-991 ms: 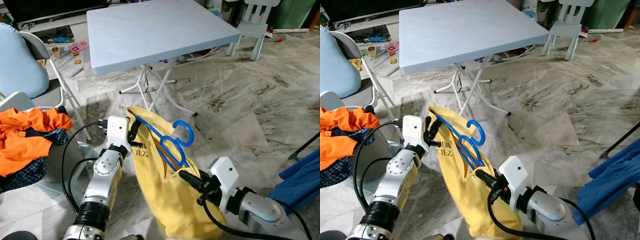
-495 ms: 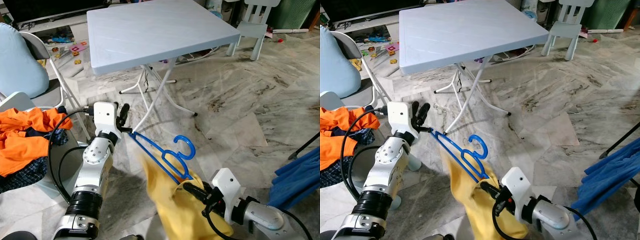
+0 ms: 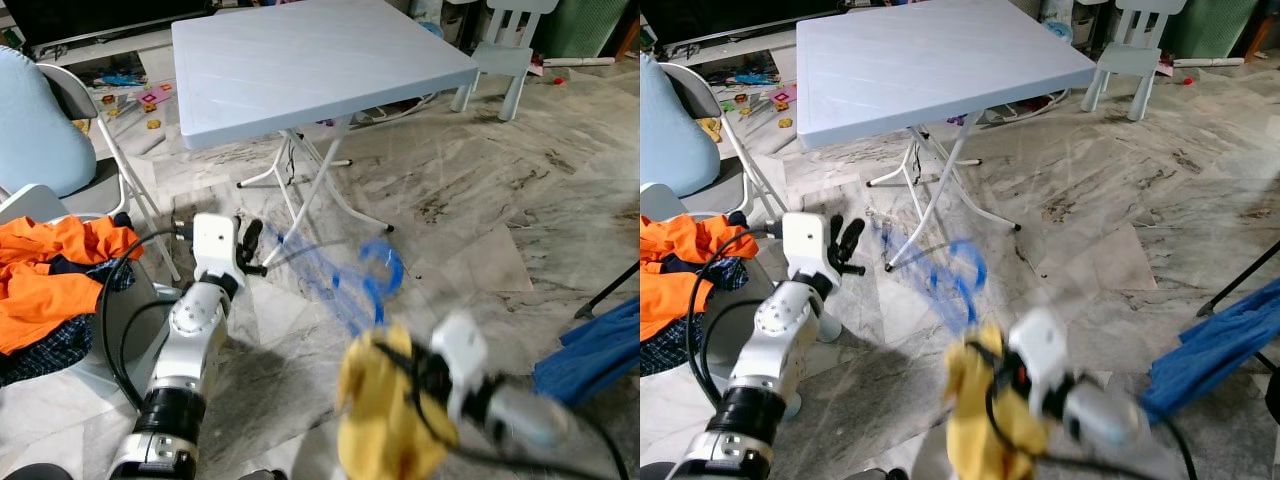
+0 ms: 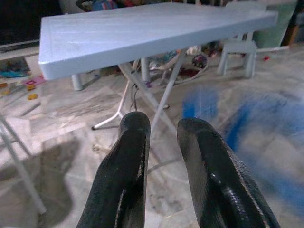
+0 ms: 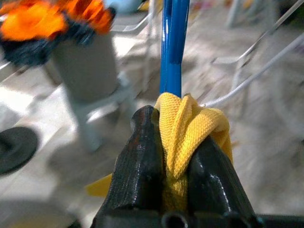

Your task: Hang hanger

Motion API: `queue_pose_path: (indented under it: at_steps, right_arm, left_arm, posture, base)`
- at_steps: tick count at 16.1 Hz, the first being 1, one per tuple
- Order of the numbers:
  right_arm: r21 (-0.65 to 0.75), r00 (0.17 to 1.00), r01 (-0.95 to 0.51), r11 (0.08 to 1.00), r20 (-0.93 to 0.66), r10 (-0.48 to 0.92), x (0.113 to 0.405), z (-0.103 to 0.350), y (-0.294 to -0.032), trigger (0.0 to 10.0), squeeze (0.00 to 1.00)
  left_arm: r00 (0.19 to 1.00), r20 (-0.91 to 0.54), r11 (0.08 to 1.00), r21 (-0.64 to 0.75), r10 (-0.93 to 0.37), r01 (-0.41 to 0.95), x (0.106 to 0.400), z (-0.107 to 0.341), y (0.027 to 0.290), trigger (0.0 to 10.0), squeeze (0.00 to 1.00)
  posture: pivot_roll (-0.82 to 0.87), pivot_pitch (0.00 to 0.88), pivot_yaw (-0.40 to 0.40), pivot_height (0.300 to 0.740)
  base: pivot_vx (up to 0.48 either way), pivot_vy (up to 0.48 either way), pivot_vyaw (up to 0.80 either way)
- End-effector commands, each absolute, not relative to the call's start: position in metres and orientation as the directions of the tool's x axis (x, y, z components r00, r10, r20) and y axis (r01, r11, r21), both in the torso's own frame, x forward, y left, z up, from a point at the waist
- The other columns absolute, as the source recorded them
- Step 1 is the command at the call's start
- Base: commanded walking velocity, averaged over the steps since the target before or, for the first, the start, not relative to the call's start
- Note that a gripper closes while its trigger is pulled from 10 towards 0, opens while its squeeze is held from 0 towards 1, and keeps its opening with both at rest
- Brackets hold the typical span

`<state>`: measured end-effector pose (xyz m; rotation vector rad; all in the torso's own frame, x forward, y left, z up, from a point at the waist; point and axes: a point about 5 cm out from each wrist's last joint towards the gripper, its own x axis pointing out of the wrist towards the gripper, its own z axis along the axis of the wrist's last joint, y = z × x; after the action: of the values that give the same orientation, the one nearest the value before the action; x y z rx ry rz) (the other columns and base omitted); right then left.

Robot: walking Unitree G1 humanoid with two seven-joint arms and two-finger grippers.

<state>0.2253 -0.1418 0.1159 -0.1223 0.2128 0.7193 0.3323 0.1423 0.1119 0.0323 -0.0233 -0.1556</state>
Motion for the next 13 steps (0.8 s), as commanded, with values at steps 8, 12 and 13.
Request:
queue_pose_path:
  at_steps: [8, 12, 13]
  right_arm:
    - [-0.299, 0.745, -0.666, 0.683, -0.306, 0.592, 0.257, 0.117, -0.17, 10.0, 0.0]
    - [-0.485, 0.644, -0.757, 0.438, -0.442, 0.624, 0.272, 0.119, -0.195, 10.0, 0.0]
    - [-0.484, 0.628, -0.77, 0.415, -0.463, 0.626, 0.273, 0.118, -0.197, 10.0, 0.0]
  left_arm:
    - [0.792, -0.065, 0.764, 0.229, -0.607, 0.604, 0.275, 0.079, 0.121, 10.0, 1.0]
    - [0.645, -0.084, 0.58, 0.362, -0.76, 0.73, 0.266, 0.087, 0.127, 10.0, 1.0]
    - [0.636, -0.086, 0.567, 0.372, -0.767, 0.735, 0.266, 0.088, 0.127, 10.0, 1.0]
  posture:
    - [-0.11, 0.106, 0.066, 0.74]
    - [-0.11, 0.099, 0.076, 0.74]
    - [-0.11, 0.099, 0.076, 0.74]
  base:
    - [0.0, 0.0, 0.0]
    - [0.0, 0.0, 0.0]
    - [0.0, 0.0, 0.0]
